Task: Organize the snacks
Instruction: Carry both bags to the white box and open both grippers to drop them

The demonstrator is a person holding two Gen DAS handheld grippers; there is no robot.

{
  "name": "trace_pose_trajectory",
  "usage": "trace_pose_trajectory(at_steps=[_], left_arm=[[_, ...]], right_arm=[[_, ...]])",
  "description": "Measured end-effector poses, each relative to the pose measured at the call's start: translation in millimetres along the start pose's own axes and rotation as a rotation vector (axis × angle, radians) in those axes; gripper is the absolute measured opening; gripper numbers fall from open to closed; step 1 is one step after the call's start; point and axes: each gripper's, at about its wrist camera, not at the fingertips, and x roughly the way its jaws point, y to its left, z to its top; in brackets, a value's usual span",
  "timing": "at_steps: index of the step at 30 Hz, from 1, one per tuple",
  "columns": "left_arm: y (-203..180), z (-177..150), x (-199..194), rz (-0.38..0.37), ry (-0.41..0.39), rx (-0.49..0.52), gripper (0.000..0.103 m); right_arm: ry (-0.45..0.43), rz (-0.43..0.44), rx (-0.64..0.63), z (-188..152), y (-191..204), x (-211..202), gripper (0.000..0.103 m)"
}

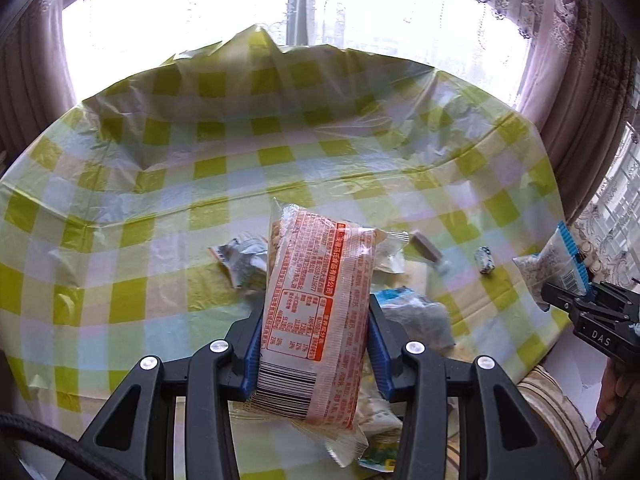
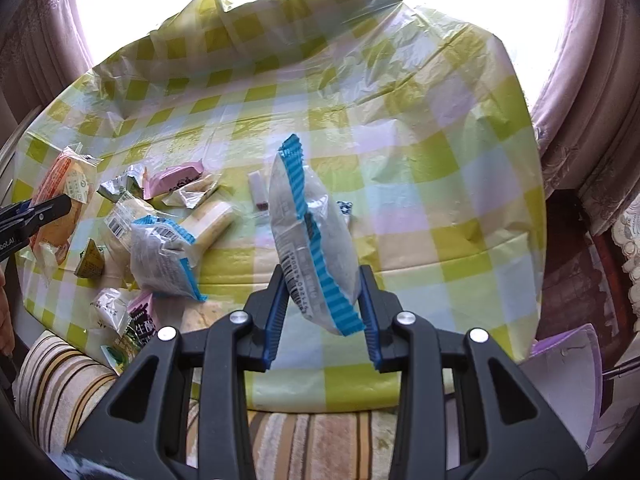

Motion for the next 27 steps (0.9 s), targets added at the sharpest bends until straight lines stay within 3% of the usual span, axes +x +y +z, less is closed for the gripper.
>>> trace_pose_trajectory(at_steps=[16, 27], left_arm=[[-178, -11, 1, -0.317, 0.118, 0.207, 0.045], [-275, -46, 12, -0.505, 0.268, 0.329, 0.045]], right_arm=[[0.025, -0.127, 0.166, -71, -102, -46, 0.038], [0.097, -0.205, 0.298, -127, -166, -51, 0.038]])
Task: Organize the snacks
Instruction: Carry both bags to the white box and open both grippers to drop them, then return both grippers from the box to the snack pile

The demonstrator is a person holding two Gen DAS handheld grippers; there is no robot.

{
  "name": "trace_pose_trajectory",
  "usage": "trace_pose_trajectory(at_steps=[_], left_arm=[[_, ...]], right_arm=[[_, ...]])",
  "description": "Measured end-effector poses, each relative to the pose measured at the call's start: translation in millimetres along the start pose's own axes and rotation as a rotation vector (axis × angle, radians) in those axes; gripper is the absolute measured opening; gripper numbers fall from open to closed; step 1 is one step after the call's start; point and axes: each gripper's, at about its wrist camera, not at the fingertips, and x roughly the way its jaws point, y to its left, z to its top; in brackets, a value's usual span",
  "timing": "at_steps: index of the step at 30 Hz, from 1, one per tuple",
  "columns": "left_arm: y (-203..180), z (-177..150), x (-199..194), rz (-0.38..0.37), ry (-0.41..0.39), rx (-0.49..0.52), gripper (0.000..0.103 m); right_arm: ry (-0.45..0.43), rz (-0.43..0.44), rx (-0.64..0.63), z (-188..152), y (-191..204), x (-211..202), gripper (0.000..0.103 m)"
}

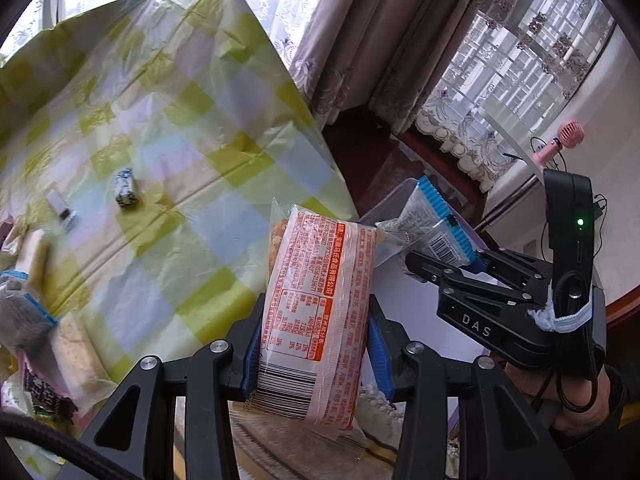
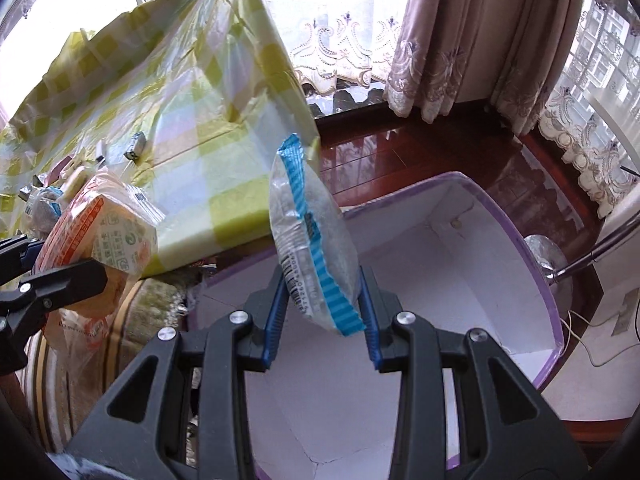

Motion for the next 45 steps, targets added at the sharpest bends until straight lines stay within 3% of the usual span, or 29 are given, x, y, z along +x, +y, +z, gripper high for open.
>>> trace_pose_trajectory(at_steps=[5, 10, 12, 14, 17, 21, 27, 33, 45], left_arm=[[-22, -1, 26, -0.039, 0.068, 0.025, 0.045], [-29, 0, 33, -0.048, 0.087, 0.030, 0.050], [-30, -1, 31, -0.037, 0.080, 0.031, 0.062], [-29, 0, 30, -0.025, 0.072, 0.025, 0.065], [-25, -1, 28, -0.004, 0.067, 0.005, 0.065], [-21, -2, 22, 0.039, 0.035, -0.012, 0.065], [-12, -4, 1, 0.073, -0.060, -0.027, 0.065], [10, -13, -12, 0.060, -0.043, -0.097, 0.069], [54, -40, -49, 0.067, -0.129, -0.211, 0.069]], right_arm=[[0.034, -0.025, 0.035, -14, -22, 7, 0.038], [0.047, -0.027, 0.059, -20, -31, 9, 0.038], [0.049, -0.032, 0.063, -19, -32, 9, 0.039], [0.051, -0.034, 0.066, -19, -32, 9, 0.044], [0.047, -0.036, 0.067, -19, -31, 8, 0.053], [0.041, -0.046, 0.063, -17, -30, 7, 0.058], [0.037, -0.067, 0.053, -16, -26, 5, 0.061], [0.021, -0.107, 0.037, -13, -21, -1, 0.066], [-0.001, -0.169, -0.024, -8, 1, -7, 0.066]])
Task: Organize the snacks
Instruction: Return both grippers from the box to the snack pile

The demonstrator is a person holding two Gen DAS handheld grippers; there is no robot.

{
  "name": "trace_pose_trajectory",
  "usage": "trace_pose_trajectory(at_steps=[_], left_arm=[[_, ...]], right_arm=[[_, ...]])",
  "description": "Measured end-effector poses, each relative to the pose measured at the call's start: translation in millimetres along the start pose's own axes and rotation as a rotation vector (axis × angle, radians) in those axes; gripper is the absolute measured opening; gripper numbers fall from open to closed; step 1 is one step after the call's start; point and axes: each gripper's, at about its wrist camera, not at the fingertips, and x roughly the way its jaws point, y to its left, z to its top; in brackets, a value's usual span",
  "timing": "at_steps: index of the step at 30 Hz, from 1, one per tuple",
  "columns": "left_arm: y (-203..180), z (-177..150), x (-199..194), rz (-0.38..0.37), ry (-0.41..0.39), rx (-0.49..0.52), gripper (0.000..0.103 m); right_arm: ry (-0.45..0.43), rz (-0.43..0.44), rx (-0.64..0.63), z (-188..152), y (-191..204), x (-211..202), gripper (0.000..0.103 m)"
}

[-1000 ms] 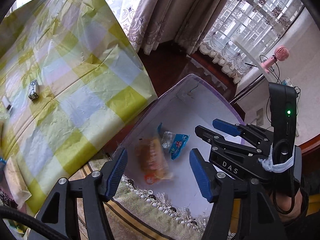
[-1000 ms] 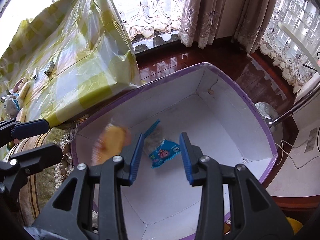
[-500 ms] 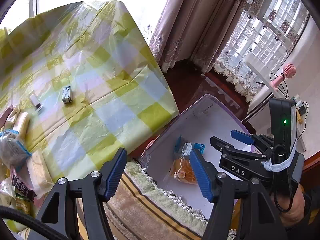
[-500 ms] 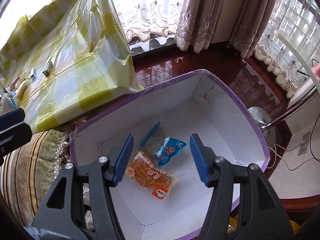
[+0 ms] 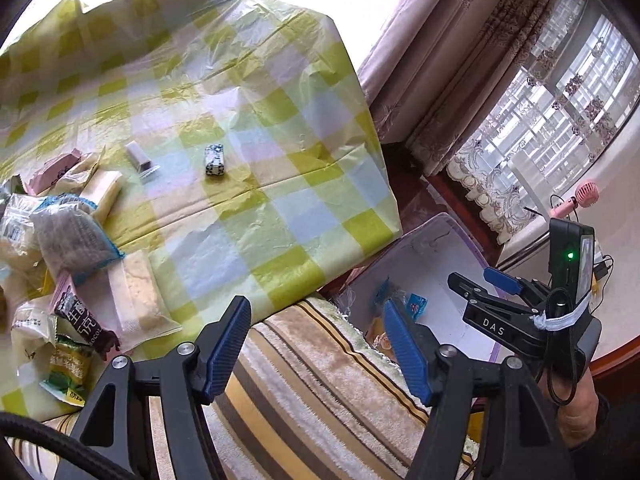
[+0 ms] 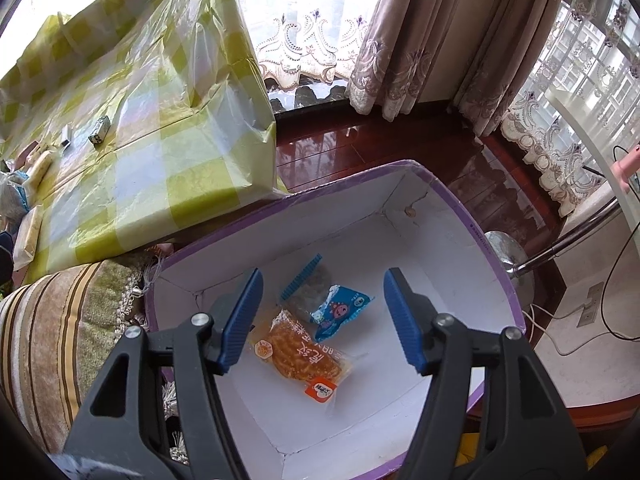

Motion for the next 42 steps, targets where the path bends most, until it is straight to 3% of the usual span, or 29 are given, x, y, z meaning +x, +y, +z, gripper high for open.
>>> trace_pose_trajectory(at_steps=[7, 14, 25, 31, 35, 42], left_arm=[[30, -8, -19, 0.088, -0.045, -0.055, 0.069], [65, -19, -45, 0.203, -0.088, -0.116, 0.069], [129, -50, -95, 0.344, -0.126, -0.248, 0.069], [166, -73, -110, 0.363, -0.109, -0.351, 0.069], [179, -75, -110, 0.331, -0.097, -0.371, 0.069], [185, -55, -91, 0.316, -0.057, -0.296, 0.069]], right_arm=[[-0.040, -0.008, -0.043, 7, 23, -16, 0.066], [-0.083, -0.005, -0.106, 14, 72, -32, 0.066], [-0.078, 0.134, -0.244, 14, 154, -46, 0.066], [-0.041, 0.252, -0.285, 13, 184, -47, 0.067], [0.011, 0.340, -0.328, 9, 207, -44, 0.067], [0.058, 0.430, -0.375, 7, 243, -39, 0.073]])
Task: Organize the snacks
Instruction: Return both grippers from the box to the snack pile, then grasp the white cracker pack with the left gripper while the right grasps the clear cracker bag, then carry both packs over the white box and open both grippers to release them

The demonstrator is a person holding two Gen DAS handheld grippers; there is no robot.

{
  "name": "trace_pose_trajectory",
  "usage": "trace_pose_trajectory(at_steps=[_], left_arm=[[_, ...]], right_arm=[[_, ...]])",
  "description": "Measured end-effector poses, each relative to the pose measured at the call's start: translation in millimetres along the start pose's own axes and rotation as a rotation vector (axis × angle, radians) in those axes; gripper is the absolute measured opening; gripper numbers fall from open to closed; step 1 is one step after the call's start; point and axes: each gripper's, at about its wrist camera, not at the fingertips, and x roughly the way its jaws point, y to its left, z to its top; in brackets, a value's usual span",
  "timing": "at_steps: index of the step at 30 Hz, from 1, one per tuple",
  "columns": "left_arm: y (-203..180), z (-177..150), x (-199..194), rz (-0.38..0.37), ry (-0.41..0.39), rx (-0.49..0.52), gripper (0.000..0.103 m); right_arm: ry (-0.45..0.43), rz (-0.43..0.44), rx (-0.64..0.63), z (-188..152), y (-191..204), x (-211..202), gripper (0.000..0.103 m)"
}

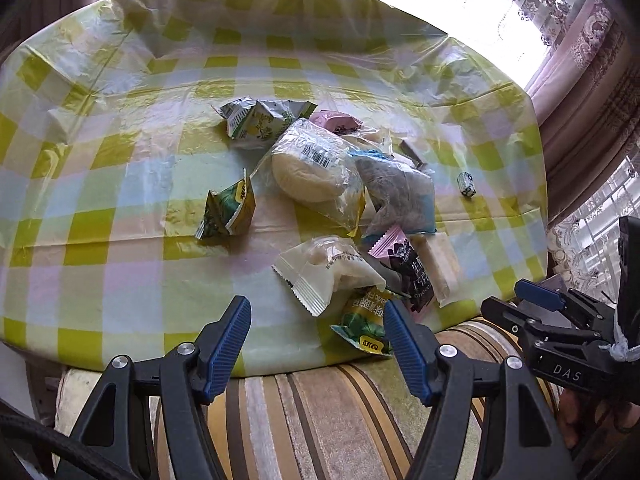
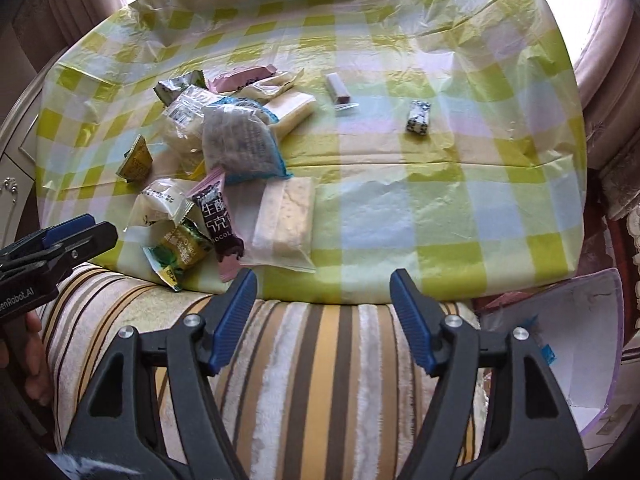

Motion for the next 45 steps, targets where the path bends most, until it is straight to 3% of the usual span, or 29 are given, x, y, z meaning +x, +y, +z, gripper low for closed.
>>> trace_pose_trajectory(at_steps=[11, 16, 20, 22, 24, 38, 45], left_arm=[[-13, 30, 49, 0.007, 0.092, 0.191, 0.068], [-11, 32, 63, -0.038, 0.128, 0.191, 0.053], [-11, 33, 64, -0.053, 0.124, 0.193, 0.048], [-12, 33, 63, -0.052, 0.120, 0.192, 0.046], [-11, 34, 61, -0.050, 0.114, 0.185, 0.043], [-3, 28, 14, 0.019, -0.024, 0.074, 0.041], [-22, 26, 0, 0.014, -0.054, 0.091, 0.041]], right_arm=[[0.061, 0.013, -0.014, 29, 16, 40, 0.073], [0.084, 0.025, -0.008, 37, 17, 55, 0.073], [0.110, 0.022, -0.020, 40, 21, 67, 0.059], [0.100, -0.001, -0.042, 42, 26, 68, 0.055], [0.090, -0.012, -0.058, 43, 31, 68, 0.040], [0.014, 0.039, 0.030, 26, -1, 32, 0.039], [-0.022, 0.046, 0.076, 12, -22, 9, 0.038]])
